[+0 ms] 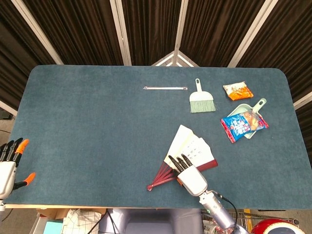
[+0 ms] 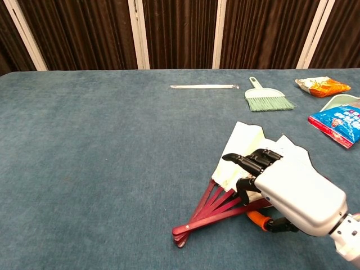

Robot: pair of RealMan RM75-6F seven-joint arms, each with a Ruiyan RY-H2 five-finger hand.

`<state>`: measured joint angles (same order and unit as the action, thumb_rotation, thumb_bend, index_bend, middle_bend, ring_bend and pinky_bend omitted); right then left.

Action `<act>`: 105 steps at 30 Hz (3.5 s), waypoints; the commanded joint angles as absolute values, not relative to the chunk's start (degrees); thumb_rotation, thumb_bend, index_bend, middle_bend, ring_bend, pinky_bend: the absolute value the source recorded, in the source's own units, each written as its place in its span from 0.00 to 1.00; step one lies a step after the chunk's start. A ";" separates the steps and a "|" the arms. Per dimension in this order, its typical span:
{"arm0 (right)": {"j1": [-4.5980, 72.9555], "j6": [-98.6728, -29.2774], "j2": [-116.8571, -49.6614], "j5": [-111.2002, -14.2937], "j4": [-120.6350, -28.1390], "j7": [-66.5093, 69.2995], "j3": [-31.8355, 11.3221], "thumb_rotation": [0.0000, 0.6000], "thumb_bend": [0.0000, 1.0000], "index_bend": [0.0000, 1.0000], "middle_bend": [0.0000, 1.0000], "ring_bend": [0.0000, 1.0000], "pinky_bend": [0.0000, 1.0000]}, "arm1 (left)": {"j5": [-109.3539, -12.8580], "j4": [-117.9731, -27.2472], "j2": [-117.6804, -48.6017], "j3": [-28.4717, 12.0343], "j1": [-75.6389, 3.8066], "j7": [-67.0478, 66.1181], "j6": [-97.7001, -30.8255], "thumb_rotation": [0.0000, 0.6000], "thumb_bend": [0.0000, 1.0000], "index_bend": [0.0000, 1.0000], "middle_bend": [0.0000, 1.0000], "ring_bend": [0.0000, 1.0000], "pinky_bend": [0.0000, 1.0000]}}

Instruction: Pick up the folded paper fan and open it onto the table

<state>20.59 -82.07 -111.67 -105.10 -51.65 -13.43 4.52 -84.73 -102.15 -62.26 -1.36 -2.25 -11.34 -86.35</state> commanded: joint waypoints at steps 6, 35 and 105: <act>20.88 -82.76 -111.23 -105.06 -52.86 -11.74 4.73 1.00 0.46 0.69 0.15 0.24 0.21 | -84.93 -102.17 -62.19 -1.30 -2.17 -11.06 -86.55 1.00 0.31 0.06 0.02 0.00 0.02; 34.77 -65.01 -75.00 -90.06 -105.44 0.16 -11.07 1.00 0.52 0.77 0.19 0.26 0.22 | -87.06 -101.38 -62.74 -1.05 -2.59 -9.09 -86.77 1.00 0.31 0.06 0.02 0.00 0.02; 73.98 -57.13 -75.58 -39.39 -112.77 -25.58 -22.13 1.00 0.56 0.77 0.19 0.26 0.22 | -88.05 -95.79 -80.44 -5.28 -18.76 19.23 -75.34 1.00 0.20 0.23 0.07 0.00 0.03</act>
